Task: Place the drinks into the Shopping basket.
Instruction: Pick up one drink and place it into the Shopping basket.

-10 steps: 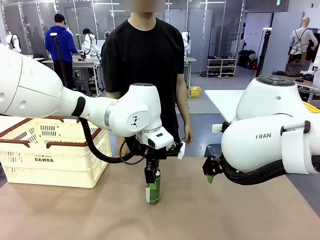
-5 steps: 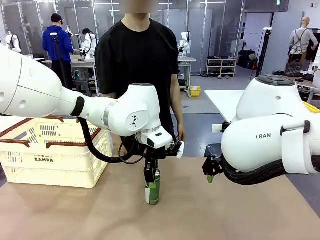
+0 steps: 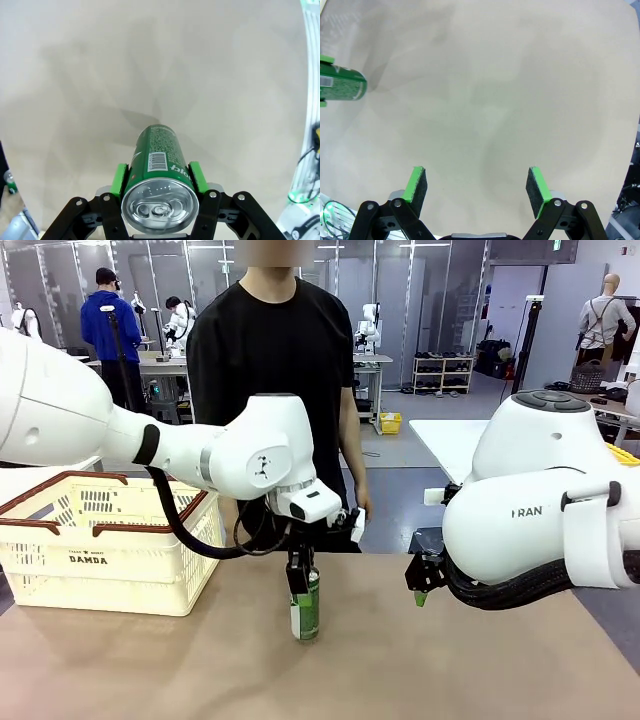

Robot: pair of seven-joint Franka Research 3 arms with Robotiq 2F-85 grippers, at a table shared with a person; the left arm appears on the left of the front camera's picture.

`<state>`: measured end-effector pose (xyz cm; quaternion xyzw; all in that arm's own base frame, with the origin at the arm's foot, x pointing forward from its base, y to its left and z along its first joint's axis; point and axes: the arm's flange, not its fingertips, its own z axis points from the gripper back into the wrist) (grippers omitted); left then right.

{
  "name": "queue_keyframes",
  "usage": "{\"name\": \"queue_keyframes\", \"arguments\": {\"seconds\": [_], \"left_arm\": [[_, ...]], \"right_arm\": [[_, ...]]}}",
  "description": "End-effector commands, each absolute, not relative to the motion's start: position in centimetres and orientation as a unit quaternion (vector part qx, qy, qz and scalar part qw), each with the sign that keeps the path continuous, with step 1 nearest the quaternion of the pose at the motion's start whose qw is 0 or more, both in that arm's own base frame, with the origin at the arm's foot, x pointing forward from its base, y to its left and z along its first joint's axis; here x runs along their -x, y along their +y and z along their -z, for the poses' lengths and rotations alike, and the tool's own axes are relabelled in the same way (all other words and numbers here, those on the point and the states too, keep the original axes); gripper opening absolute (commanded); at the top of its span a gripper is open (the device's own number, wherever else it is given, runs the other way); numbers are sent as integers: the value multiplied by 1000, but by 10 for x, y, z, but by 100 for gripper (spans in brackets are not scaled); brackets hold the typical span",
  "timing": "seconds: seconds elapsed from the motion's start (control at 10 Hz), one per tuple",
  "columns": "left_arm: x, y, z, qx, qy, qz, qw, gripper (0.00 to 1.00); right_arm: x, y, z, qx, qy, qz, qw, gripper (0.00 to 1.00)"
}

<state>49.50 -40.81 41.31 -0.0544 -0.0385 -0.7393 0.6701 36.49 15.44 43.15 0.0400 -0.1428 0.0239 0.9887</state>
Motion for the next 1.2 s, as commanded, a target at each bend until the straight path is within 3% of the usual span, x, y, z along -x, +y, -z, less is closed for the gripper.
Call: {"name": "queue_keyframes", "arguments": {"seconds": [0.0,0.3,0.7,1.1], "left_arm": [[-491,-384,-454,70,-37,731,677,14],[-492,-340,-517,57,-60,723,685,14],[-499,-264,-609,13,-100,650,754,14],[-518,-178,-648,-28,-140,576,805,14]], "right_arm": [[-365,154,-432,-42,-142,-28,989,100],[-365,154,-432,-42,-142,-28,989,100],[-365,154,-432,-42,-142,-28,989,100],[-365,154,-432,-42,-142,-28,989,100]]}}
